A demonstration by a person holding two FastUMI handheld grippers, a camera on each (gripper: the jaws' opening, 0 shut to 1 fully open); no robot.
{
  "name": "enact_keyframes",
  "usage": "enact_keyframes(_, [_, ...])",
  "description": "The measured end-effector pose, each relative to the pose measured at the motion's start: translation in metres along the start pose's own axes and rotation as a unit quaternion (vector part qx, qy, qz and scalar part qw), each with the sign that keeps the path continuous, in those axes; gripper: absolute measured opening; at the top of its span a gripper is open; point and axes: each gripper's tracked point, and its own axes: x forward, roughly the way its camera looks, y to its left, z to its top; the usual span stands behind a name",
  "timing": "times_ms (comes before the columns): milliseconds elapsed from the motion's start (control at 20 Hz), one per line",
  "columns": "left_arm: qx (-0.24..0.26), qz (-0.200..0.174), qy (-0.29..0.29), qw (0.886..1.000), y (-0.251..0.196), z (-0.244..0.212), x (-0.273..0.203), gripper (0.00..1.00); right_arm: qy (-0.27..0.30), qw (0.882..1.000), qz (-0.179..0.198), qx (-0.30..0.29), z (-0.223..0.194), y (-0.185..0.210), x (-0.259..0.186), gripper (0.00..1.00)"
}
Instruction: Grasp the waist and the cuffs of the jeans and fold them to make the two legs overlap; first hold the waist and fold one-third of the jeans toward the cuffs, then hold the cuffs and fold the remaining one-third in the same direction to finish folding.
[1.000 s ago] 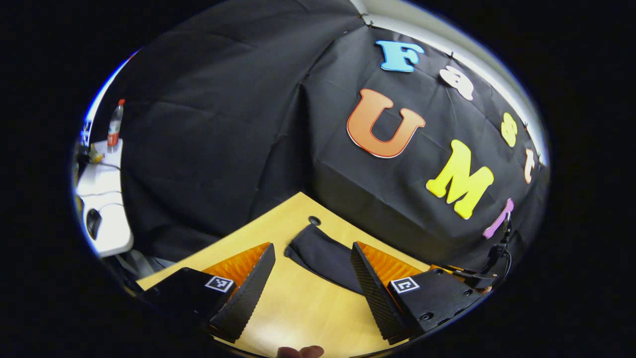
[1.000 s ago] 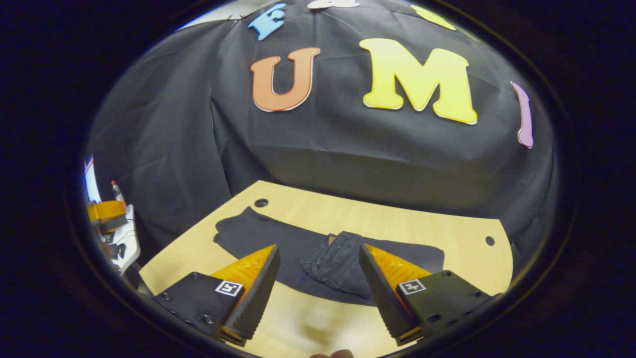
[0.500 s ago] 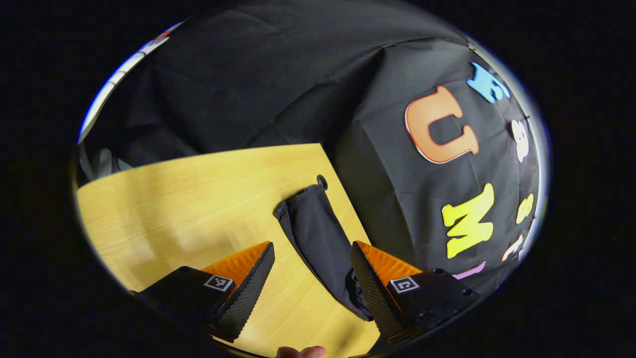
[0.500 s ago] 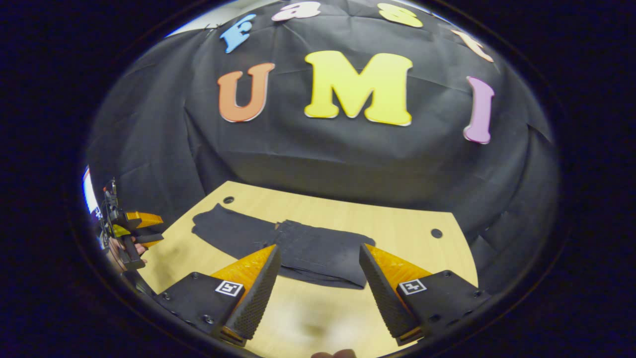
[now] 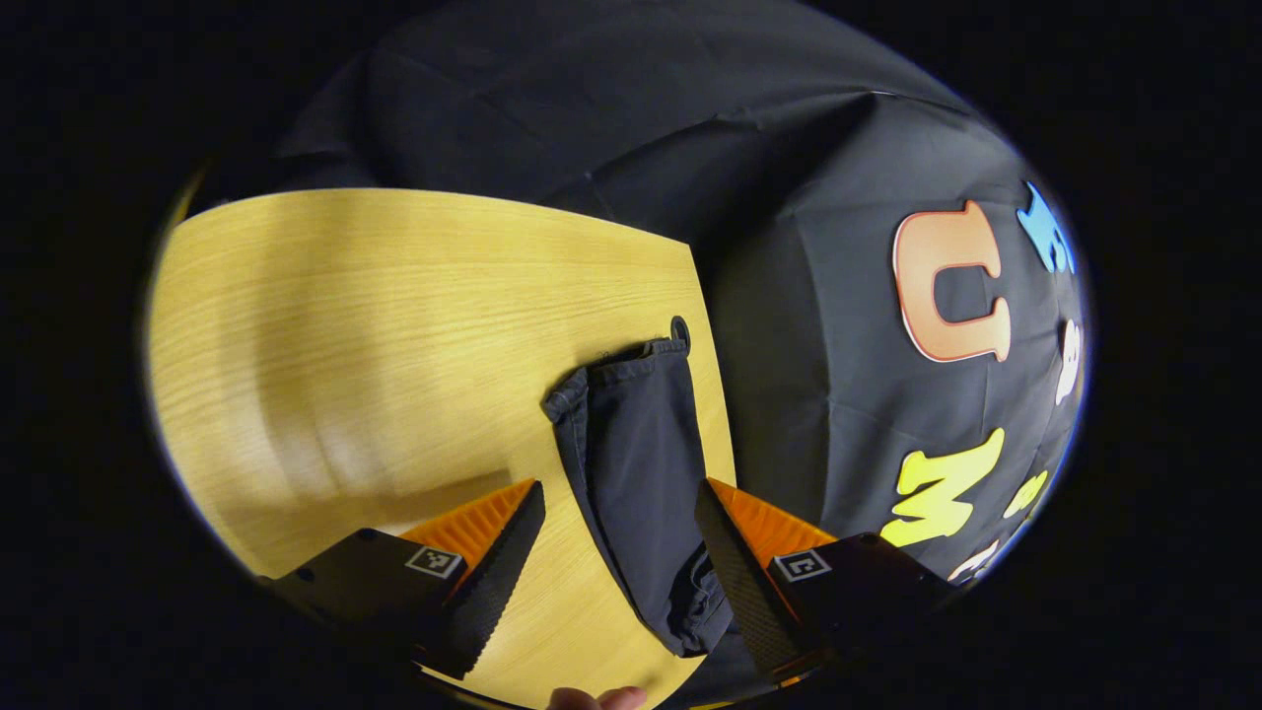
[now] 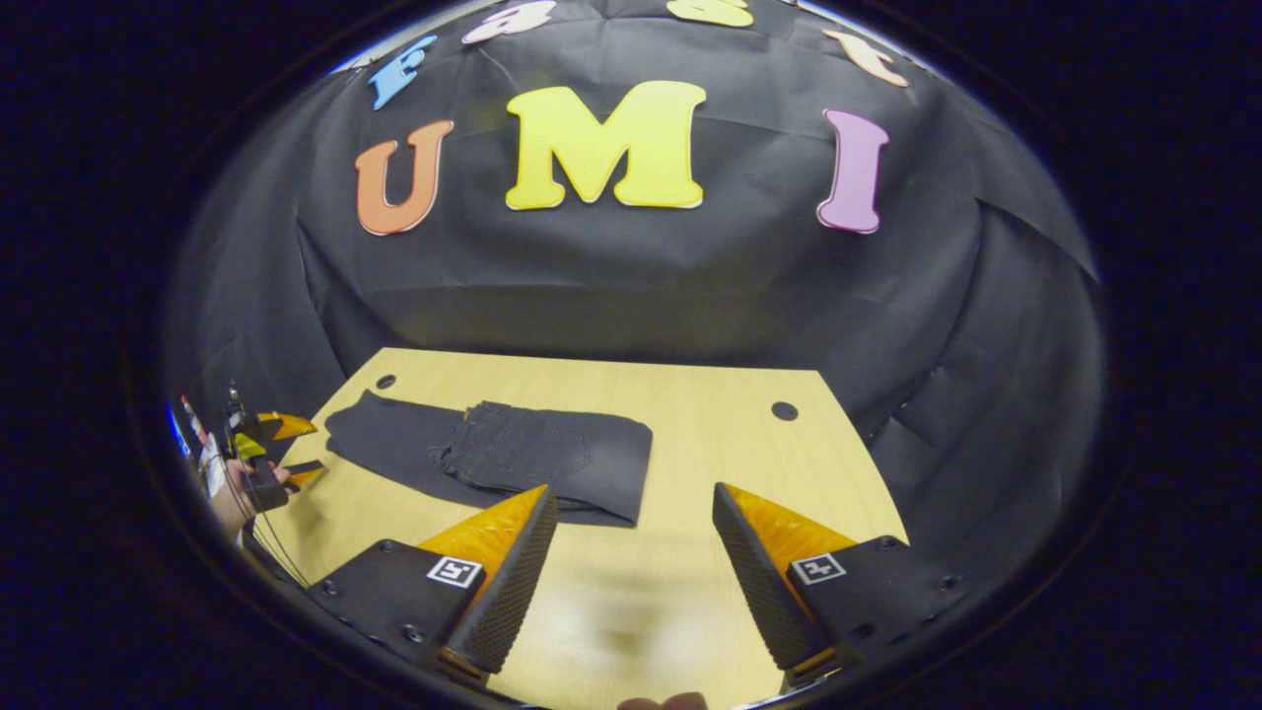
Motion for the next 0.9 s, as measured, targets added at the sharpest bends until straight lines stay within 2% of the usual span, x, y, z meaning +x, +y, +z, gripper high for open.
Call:
enact_keyframes(200, [-0.007,0.025,0.001,1.0,0.005,0.0,0.026,0.99,0.004,1.0,-0.005,0.012,-0.002,-0.006,-0.001,0.97])
enact_keyframes(350, [-0.023,0.025,-0.002,0.999,-0.001,0.004,0.04,0.98,0.001,1.0,-0.007,0.026,-0.002,-0.006,-0.002,0.98])
enact_keyframes(400, [-0.026,0.023,-0.002,0.999,-0.002,0.006,0.044,0.98,0.002,0.999,-0.006,0.035,-0.003,-0.006,0.0,0.94])
enact_keyframes(500, [-0.029,0.011,-0.003,1.0,-0.006,0.008,0.052,1.0,0.006,0.999,-0.004,0.052,-0.01,-0.003,-0.001,0.98])
enact_keyframes(650, [-0.045,-0.003,-0.014,0.999,-0.007,0.012,0.06,0.95,0.015,0.997,0.003,0.082,-0.027,0.007,-0.002,0.97])
enact_keyframes(700, [-0.06,0.003,-0.016,0.998,-0.004,0.012,0.064,0.86,0.019,0.995,0.007,0.095,-0.033,0.012,-0.002,0.98])
enact_keyframes(850, [-0.088,-0.002,-0.025,0.996,0.001,0.012,0.072,0.72,0.025,0.993,0.011,0.115,-0.047,0.019,-0.008,0.97])
enact_keyframes(900, [-0.089,0.001,-0.024,0.996,0.003,0.01,0.072,0.48,0.023,0.992,0.009,0.121,-0.049,0.018,-0.01,0.94])
